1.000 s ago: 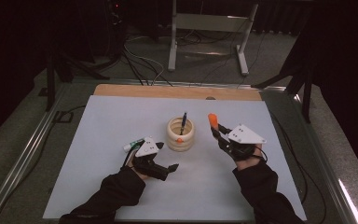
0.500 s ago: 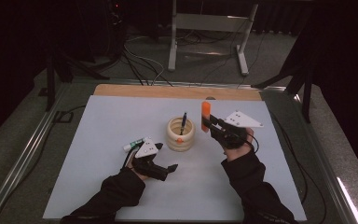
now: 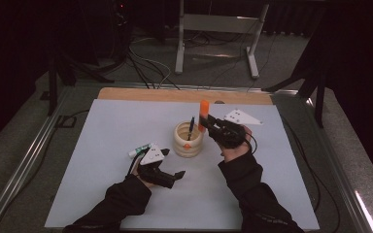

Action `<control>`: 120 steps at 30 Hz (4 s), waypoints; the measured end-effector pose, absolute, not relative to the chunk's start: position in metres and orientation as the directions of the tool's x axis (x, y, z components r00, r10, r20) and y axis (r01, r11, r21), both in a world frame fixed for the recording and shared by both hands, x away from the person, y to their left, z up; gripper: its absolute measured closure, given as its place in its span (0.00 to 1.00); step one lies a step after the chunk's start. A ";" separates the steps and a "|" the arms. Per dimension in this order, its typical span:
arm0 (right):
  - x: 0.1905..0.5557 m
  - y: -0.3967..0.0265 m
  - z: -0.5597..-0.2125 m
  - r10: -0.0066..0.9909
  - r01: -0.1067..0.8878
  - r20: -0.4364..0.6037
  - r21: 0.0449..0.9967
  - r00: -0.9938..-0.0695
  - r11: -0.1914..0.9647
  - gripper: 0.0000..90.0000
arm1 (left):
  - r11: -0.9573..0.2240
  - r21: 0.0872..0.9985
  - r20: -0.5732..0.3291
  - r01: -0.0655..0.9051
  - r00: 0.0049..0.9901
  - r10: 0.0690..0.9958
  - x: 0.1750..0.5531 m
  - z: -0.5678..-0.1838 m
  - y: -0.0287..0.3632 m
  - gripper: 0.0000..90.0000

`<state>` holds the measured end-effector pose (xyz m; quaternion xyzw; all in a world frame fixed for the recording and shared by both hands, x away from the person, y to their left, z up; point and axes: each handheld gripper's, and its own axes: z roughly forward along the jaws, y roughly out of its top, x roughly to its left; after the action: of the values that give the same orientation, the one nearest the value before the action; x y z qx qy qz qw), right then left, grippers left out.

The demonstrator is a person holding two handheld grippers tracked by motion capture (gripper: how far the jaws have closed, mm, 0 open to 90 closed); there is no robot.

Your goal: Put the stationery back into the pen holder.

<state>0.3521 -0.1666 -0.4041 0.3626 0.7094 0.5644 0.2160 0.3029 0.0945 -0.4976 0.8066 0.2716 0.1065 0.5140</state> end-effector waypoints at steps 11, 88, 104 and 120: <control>0.363 -0.155 -0.416 0.763 0.314 0.157 0.947 -0.627 0.063 0.84 | -0.319 0.891 -0.103 0.322 0.829 0.550 0.303 -0.497 0.096 0.02; 0.344 -0.181 -0.423 0.697 0.378 0.196 0.918 -0.690 0.117 0.00 | -0.300 0.900 -0.128 0.317 0.848 0.514 0.311 -0.474 0.114 0.01; 0.326 -0.215 -0.433 0.684 0.362 0.189 0.925 -0.705 0.117 0.00 | -0.247 0.916 -0.119 0.316 0.802 0.586 0.323 -0.463 0.156 0.02; 0.319 -0.228 -0.432 0.677 0.361 0.203 0.927 -0.707 0.099 0.00 | -0.252 0.897 -0.106 0.364 0.729 0.677 0.337 -0.487 0.204 0.02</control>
<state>0.3192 -0.2283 -0.4319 0.3565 0.7282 0.5687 0.1389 0.3375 0.2043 -0.4872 0.7762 0.3350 0.1528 0.5118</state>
